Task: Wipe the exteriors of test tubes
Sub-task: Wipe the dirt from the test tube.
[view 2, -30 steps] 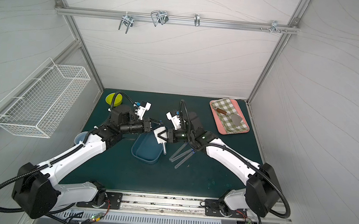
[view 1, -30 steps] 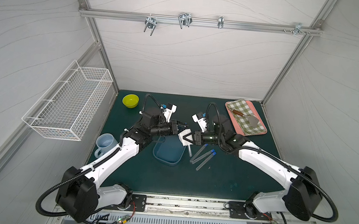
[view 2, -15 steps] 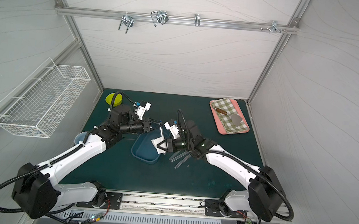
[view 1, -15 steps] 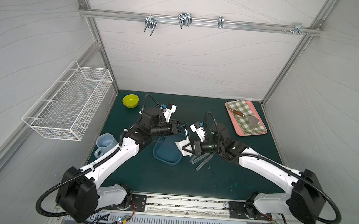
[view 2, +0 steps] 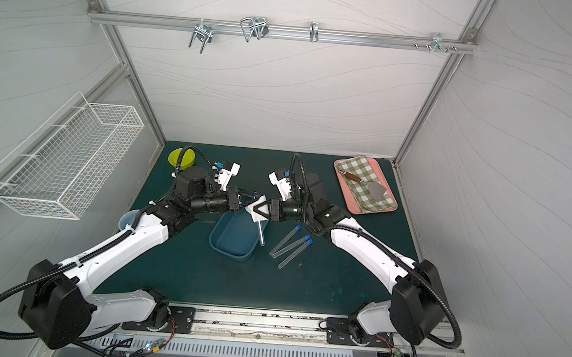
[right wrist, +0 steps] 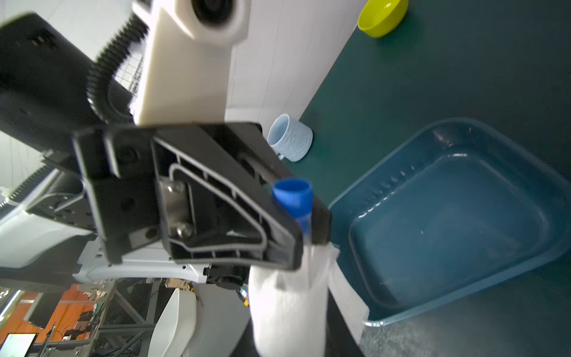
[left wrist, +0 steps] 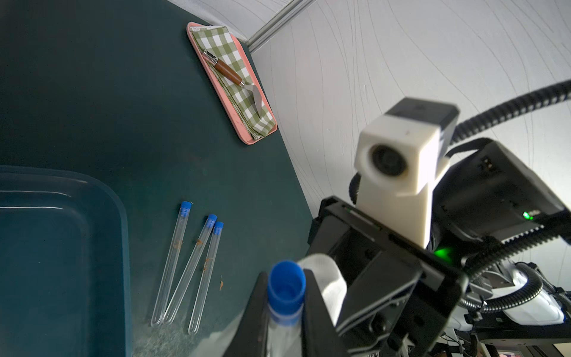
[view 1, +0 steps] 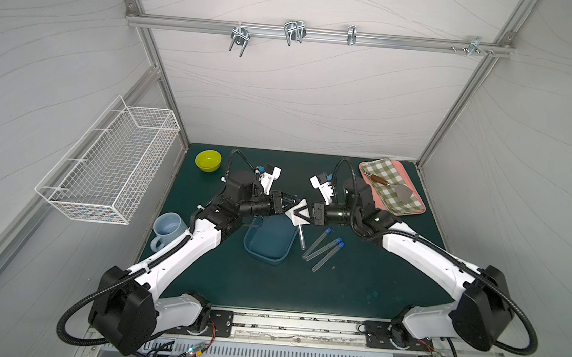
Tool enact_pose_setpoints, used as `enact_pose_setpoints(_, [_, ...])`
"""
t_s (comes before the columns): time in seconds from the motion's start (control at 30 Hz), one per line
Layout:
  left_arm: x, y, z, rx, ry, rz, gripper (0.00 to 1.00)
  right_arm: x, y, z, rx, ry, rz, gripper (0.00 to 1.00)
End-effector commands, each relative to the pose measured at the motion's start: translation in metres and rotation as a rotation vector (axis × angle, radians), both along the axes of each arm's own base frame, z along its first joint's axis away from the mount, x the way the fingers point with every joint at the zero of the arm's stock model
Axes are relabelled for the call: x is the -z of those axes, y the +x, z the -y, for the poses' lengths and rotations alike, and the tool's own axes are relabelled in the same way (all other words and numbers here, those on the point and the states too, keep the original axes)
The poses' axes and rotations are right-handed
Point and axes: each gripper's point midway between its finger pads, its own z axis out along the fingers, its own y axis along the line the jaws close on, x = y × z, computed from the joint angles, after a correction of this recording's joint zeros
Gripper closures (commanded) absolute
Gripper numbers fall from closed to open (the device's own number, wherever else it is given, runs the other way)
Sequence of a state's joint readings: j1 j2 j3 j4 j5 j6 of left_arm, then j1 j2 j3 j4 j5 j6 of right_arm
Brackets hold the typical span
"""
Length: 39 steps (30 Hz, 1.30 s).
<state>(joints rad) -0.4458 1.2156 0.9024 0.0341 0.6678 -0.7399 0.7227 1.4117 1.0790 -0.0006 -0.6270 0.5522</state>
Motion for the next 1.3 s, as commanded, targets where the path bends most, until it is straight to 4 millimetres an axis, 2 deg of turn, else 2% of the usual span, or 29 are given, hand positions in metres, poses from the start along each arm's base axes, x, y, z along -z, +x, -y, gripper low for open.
enact_pose_setpoints(0.0, [-0.02, -0.001, 0.0, 0.01, -0.034, 0.05, 0.88, -0.001, -0.001, -0.006, -0.047, 0.015, 0.004, 0.78])
enact_pose_setpoints(0.1, [-0.022, 0.0, 0.0, 0.009, -0.035, 0.056, 0.88, 0.01, -0.008, -0.005, -0.047, 0.015, -0.033, 0.78])
enact_pose_setpoints(0.33, [-0.021, 0.001, -0.001, 0.002, -0.028, 0.057, 0.88, 0.041, -0.054, 0.002, -0.058, -0.041, -0.093, 0.78])
enact_pose_setpoints(0.43, [-0.021, 0.002, -0.002, 0.0, -0.026, 0.057, 0.88, 0.051, -0.064, 0.005, -0.052, -0.058, -0.12, 0.78])
enact_pose_setpoints(0.6, [-0.02, 0.002, -0.002, 0.004, -0.018, 0.059, 0.87, 0.046, -0.055, 0.009, -0.029, -0.059, -0.098, 0.78])
enact_pose_setpoints(0.87, [-0.015, 0.001, -0.002, 0.011, -0.013, 0.045, 0.88, 0.004, -0.005, -0.001, -0.027, -0.001, -0.004, 0.78])
enact_pose_setpoints(0.97, [-0.015, 0.001, -0.002, 0.01, -0.013, 0.045, 0.88, 0.0, 0.004, -0.007, -0.04, 0.007, 0.0, 0.78])
enact_pose_setpoints(1.1, [-0.017, 0.002, -0.002, 0.008, -0.015, 0.052, 0.88, 0.01, -0.005, -0.011, -0.062, 0.005, -0.032, 0.78])
enact_pose_setpoints(1.27, [-0.018, 0.004, -0.003, 0.005, -0.009, 0.055, 0.87, 0.036, -0.037, -0.008, -0.077, -0.04, -0.079, 0.78])
